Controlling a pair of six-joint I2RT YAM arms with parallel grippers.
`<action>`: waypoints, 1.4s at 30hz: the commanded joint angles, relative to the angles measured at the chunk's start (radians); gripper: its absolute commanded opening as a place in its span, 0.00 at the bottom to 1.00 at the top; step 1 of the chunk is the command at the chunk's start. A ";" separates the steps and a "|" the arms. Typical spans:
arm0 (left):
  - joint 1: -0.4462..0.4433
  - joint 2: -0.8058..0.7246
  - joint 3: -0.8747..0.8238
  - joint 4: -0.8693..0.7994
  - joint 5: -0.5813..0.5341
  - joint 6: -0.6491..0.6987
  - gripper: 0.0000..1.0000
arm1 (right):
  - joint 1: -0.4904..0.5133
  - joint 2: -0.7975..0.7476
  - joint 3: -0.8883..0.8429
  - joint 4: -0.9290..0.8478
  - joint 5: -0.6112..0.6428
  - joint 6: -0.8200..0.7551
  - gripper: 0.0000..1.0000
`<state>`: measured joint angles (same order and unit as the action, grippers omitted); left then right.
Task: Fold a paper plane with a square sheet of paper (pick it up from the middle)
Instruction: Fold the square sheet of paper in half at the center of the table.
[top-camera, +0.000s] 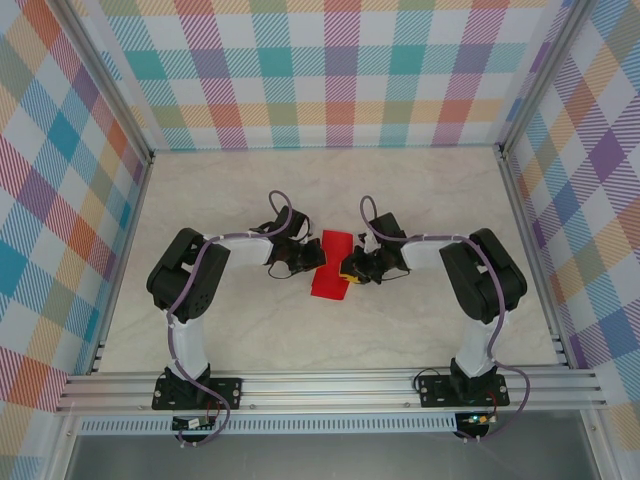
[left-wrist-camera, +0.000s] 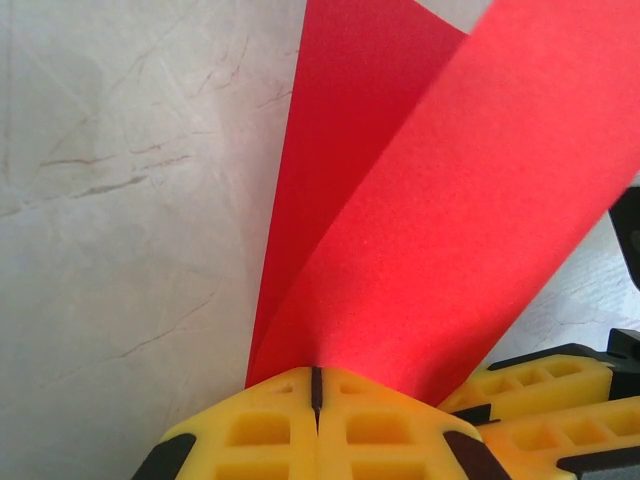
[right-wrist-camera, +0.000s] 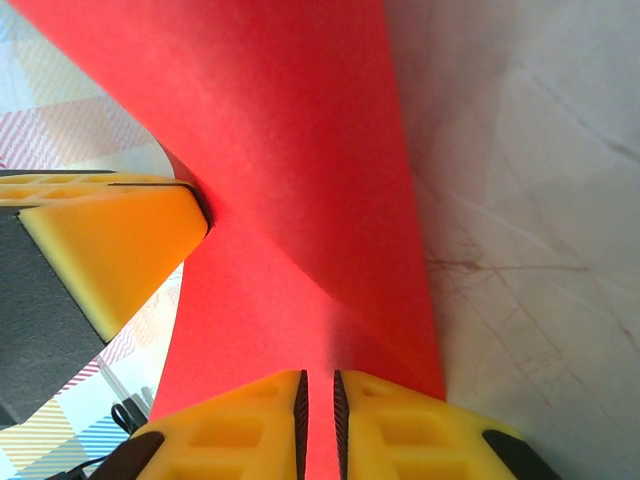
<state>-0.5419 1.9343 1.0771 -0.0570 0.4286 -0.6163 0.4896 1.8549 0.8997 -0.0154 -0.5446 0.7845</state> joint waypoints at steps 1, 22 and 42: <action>-0.018 0.036 -0.029 -0.101 -0.054 0.013 0.00 | -0.002 -0.007 -0.042 0.009 0.025 -0.016 0.17; -0.018 0.032 -0.045 -0.106 -0.064 0.022 0.00 | 0.037 -0.037 -0.107 0.025 0.031 -0.096 0.11; -0.018 0.025 -0.045 -0.116 -0.068 0.027 0.00 | 0.061 -0.121 -0.173 0.111 -0.034 -0.039 0.11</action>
<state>-0.5419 1.9343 1.0760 -0.0566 0.4263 -0.6109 0.5415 1.7222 0.7540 0.0723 -0.5621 0.7292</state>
